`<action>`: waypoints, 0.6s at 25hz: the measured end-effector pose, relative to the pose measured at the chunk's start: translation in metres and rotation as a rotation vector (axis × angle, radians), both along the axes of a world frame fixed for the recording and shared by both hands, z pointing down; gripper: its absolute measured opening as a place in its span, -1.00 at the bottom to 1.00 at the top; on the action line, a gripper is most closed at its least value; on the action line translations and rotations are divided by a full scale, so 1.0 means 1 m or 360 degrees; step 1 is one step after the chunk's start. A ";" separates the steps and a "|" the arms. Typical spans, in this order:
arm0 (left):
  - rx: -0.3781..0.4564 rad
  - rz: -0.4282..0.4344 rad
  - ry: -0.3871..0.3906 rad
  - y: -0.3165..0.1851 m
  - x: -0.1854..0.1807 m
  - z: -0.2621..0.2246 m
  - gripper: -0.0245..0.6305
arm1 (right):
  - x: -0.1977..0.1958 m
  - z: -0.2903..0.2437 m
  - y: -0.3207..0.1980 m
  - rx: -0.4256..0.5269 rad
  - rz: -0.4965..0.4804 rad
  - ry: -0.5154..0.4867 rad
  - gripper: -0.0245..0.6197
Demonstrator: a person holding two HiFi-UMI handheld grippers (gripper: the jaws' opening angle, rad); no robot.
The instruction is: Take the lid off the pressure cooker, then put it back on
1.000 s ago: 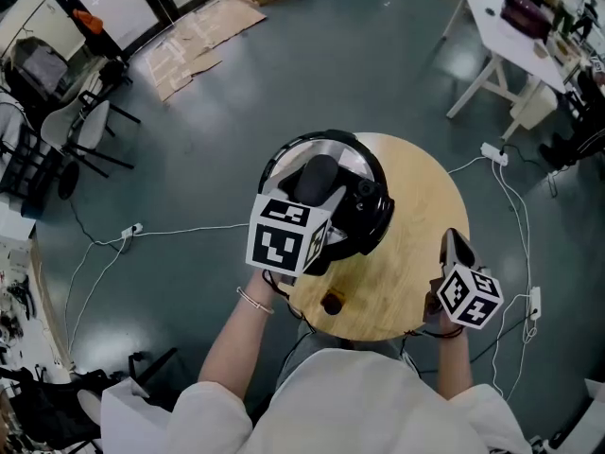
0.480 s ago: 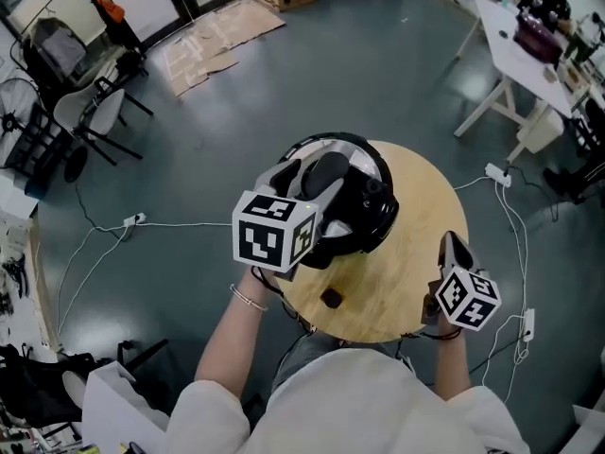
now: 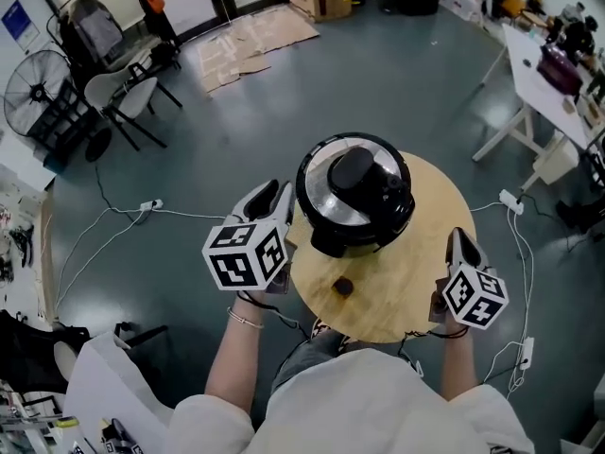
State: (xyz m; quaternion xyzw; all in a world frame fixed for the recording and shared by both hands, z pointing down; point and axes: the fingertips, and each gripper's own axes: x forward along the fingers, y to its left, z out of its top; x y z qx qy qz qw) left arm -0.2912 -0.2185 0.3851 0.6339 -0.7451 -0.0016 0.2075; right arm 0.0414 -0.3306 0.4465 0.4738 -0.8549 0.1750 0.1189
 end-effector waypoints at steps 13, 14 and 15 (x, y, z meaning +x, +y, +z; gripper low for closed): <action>0.0070 -0.0571 -0.0021 0.115 -0.033 0.041 -0.94 | -0.009 -0.049 0.025 0.0245 -0.0112 0.0081 -0.92; 0.0059 -0.0572 -0.0026 0.116 -0.033 0.042 -0.94 | -0.008 -0.048 0.026 0.0243 -0.0106 0.0081 -0.92; 0.0048 -0.0569 -0.0029 0.117 -0.033 0.044 -0.94 | -0.007 -0.047 0.027 0.0240 -0.0098 0.0081 -0.92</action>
